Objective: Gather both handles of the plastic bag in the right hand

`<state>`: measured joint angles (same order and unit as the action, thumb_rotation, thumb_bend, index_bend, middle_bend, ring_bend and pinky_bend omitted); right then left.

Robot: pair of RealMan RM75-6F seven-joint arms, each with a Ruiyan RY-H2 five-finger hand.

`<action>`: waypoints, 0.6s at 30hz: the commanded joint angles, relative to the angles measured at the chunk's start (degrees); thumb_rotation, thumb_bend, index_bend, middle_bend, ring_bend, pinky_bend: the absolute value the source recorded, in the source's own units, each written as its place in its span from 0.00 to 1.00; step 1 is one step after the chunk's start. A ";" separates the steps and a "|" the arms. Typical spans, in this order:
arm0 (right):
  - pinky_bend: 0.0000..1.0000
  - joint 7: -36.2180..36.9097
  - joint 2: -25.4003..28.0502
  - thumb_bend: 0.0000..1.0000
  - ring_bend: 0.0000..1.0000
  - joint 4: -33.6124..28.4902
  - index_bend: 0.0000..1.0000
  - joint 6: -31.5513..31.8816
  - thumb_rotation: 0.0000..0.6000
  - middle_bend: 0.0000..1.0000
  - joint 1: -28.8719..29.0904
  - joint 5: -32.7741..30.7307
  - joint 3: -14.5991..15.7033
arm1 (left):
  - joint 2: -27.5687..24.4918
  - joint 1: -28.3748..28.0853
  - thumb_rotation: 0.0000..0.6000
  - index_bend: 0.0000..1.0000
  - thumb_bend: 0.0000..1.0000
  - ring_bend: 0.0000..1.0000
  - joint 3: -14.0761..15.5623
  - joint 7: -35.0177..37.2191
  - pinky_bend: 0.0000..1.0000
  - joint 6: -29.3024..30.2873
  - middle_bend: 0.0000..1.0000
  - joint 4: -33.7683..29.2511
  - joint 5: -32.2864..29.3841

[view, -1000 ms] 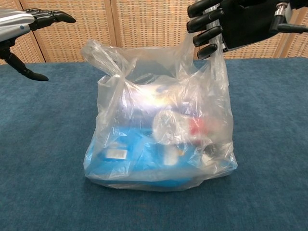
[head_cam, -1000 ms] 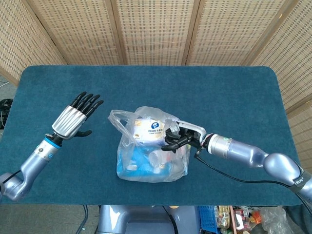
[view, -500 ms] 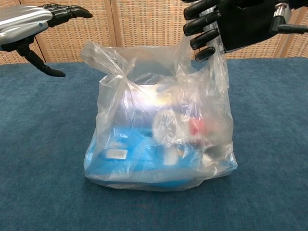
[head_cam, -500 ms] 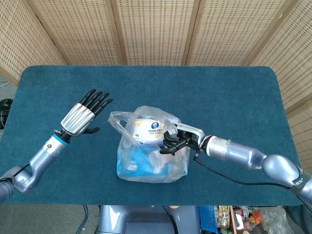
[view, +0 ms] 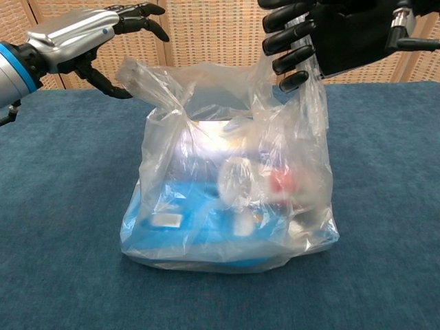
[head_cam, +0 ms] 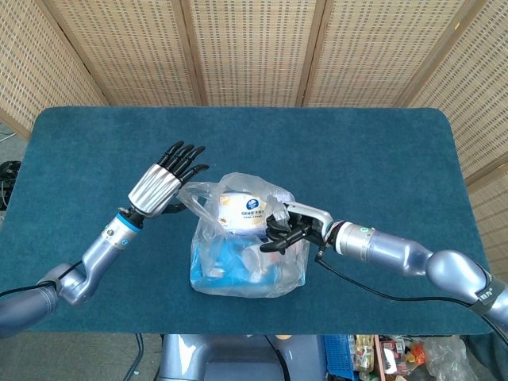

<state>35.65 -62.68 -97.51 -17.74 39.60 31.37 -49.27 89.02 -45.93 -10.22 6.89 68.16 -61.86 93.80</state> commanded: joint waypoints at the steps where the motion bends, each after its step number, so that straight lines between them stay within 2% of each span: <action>1: 0.65 -0.30 0.02 0.00 0.76 -0.16 0.88 -0.15 1.00 0.85 0.08 -0.25 0.11 | 1.23 -0.73 1.00 0.24 0.29 0.00 -0.28 -0.52 0.00 -0.49 0.00 0.24 -0.82; 9: 0.65 -1.27 0.05 0.00 0.76 -0.41 0.88 -0.85 1.00 0.85 0.25 -0.70 0.33 | 4.49 -1.58 1.00 0.36 0.31 0.00 -1.29 3.00 0.00 0.19 0.00 0.92 -2.94; 18: 0.65 -1.91 0.59 0.00 0.76 -0.78 0.88 -0.81 1.00 0.85 0.40 -1.12 0.47 | 2.27 -1.90 1.00 0.37 0.32 0.00 -0.89 6.62 0.00 1.11 0.00 -2.85 -2.50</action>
<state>33.75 -62.10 -98.28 -18.55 39.99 30.26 -48.79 91.87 -47.77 -11.30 13.33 69.13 -64.09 91.10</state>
